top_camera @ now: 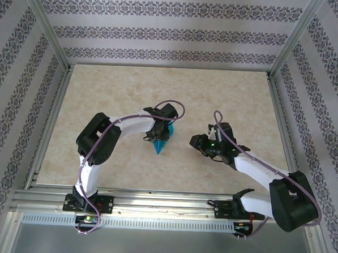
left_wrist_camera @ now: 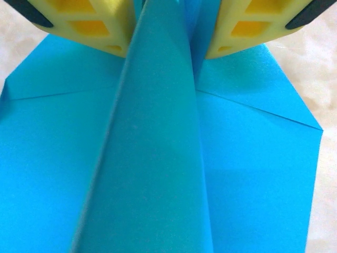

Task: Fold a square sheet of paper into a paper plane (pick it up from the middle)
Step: Move a paper plane to the center of the table, then reset both arms

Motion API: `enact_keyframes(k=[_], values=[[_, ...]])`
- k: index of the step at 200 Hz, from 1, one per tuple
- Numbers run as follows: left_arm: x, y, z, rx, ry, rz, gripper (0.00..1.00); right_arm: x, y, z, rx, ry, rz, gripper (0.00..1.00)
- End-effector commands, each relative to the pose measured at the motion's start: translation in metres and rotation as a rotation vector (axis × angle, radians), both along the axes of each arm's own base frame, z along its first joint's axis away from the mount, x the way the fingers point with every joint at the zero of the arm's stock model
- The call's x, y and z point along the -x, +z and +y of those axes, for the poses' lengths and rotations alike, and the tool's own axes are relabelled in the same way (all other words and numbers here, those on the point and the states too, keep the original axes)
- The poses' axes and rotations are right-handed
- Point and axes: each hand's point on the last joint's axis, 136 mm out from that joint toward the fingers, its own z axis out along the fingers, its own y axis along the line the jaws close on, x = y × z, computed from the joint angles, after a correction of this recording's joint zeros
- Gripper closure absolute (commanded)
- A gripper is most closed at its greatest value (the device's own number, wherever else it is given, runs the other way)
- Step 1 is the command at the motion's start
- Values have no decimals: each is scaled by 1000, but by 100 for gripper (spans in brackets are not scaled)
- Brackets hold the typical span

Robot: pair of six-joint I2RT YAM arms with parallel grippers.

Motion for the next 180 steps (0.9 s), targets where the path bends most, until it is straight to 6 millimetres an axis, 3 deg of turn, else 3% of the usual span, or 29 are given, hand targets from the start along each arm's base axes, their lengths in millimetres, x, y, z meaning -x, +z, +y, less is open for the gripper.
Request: enact_keyframes(k=[1,46,75,92,130,137,157,167,175,180], values=[[16,-18,26,-125,55,60,61,9,2,-8,7,30,-3,62],[4,19,18,-77,42,-14,56,8,20,-31,79,11,-46,59],[3,41,16,-48,34,-46,51,3,37,-62,210,-40,-109,54],[2,57,15,-16,33,-84,44,-5,48,-85,291,-101,-165,47],[-3,105,23,10,16,-209,39,-23,72,-147,519,-264,-293,25],[-5,116,29,-1,10,-258,37,-27,75,-161,603,-277,-333,19],[-15,146,61,-69,-6,-435,18,-45,78,-203,880,-351,-425,4],[-18,154,90,-119,13,-506,1,-54,75,-214,974,-346,-453,3],[-23,161,117,-143,52,-578,0,-67,70,-216,1014,-339,-507,2],[-23,156,135,-152,77,-596,0,-75,61,-215,1027,-319,-536,2]])
